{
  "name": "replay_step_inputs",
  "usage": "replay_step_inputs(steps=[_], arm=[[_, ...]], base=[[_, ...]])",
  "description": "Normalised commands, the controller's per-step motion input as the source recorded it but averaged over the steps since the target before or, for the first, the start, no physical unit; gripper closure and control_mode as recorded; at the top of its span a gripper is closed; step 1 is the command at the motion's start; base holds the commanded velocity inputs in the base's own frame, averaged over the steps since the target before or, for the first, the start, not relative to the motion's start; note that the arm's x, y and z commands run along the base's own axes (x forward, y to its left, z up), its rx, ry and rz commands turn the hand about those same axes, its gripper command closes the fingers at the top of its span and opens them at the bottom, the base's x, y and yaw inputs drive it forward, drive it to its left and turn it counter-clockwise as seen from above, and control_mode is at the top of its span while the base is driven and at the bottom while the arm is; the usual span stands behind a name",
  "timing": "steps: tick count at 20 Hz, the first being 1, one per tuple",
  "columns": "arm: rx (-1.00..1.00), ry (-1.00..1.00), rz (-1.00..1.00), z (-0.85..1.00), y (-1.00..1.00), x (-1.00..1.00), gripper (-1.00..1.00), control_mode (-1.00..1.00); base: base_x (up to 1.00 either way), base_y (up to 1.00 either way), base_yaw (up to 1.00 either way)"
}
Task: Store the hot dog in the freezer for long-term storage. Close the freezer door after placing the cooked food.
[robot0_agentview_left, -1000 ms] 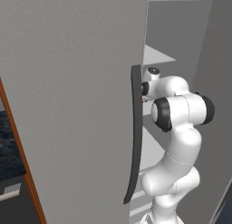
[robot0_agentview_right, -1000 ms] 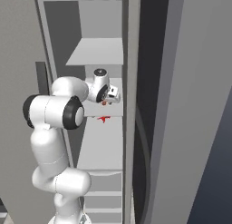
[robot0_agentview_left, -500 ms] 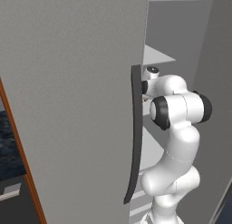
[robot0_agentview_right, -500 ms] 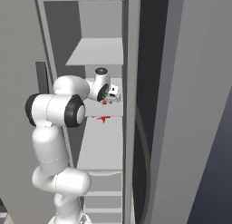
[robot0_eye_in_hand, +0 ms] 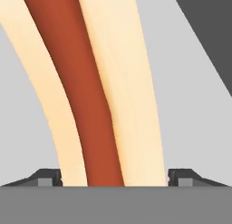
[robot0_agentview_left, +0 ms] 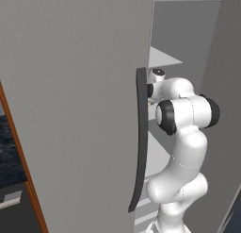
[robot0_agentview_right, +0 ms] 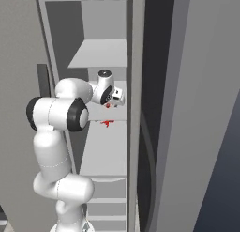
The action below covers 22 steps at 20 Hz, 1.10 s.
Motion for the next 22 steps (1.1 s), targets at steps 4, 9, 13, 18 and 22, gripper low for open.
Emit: replay_step_inputs(steps=[4,9,13,18,22], arm=[[0.00,0.00,0.00,0.00,0.00,0.00,-1.00,-1.00],[0.00,0.00,0.00,0.00,0.00,-0.07,-1.00,-1.00],[0.00,-0.02,0.00,0.02,0.00,-0.41,-1.00,-1.00],[0.00,-0.05,0.00,0.07,0.00,-0.54,-1.00,-1.00],[0.00,-0.05,0.00,0.07,0.00,-0.66,-1.00,-1.00]], base=[[0.00,0.00,0.00],[0.00,0.00,0.00],[0.00,0.00,0.00],[0.00,0.00,0.00],[0.00,0.00,0.00]])
